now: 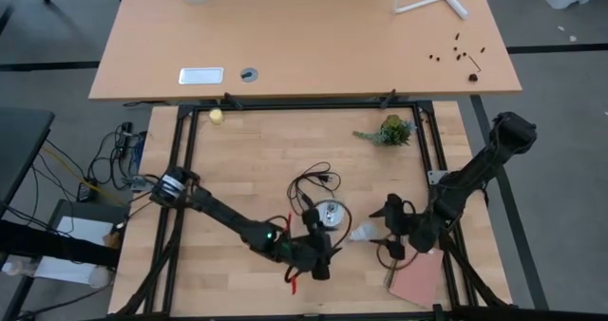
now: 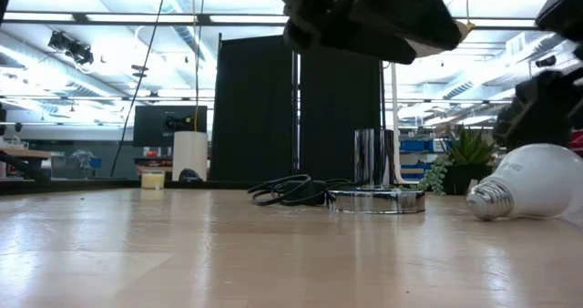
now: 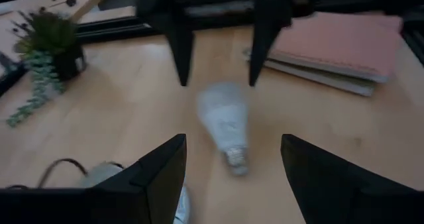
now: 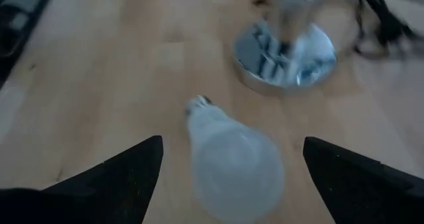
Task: Screw lightbulb
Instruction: Insert the white lightbulb into the metallic lamp
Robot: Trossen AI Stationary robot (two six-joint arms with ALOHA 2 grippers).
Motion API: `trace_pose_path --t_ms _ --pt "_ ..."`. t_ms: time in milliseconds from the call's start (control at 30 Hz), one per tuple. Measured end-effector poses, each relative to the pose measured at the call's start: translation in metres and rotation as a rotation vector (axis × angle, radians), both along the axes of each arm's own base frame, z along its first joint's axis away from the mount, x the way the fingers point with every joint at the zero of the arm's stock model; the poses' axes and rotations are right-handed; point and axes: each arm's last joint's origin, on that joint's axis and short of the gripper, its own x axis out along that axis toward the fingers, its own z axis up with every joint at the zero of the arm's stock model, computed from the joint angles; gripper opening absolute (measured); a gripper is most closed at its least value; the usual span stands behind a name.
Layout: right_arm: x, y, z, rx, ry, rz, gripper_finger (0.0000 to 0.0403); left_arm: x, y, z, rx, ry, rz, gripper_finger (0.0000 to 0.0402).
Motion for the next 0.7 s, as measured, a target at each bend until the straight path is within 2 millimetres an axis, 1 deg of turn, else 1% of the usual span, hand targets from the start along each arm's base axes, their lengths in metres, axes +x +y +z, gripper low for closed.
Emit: trace_pose_path --t_ms 133,233,333,467,567,700 --pt "0.004 0.013 -0.002 -0.099 -0.064 0.120 0.0374 0.003 -0.015 -0.018 -0.022 -0.055 0.023 0.0249" --pt "0.009 0.021 -0.010 -0.174 -0.086 0.178 0.0374 0.004 -0.019 -0.030 0.013 -0.082 0.085 0.0249" --pt "0.012 0.023 -0.015 -0.258 -0.104 0.183 0.0374 0.003 -0.020 -0.037 0.061 -0.076 0.141 0.0246" --pt "0.014 0.022 -0.018 -0.341 -0.110 0.173 0.0374 0.002 -0.020 -0.039 0.085 -0.067 0.149 0.0241" --pt "0.015 0.019 -0.015 -0.325 -0.108 0.199 0.0374 0.002 -0.020 -0.040 0.074 -0.066 0.156 0.0239" --pt "0.017 0.001 -0.019 -0.281 -0.068 0.203 0.0373 0.005 -0.013 -0.040 0.002 -0.083 0.192 0.0238"
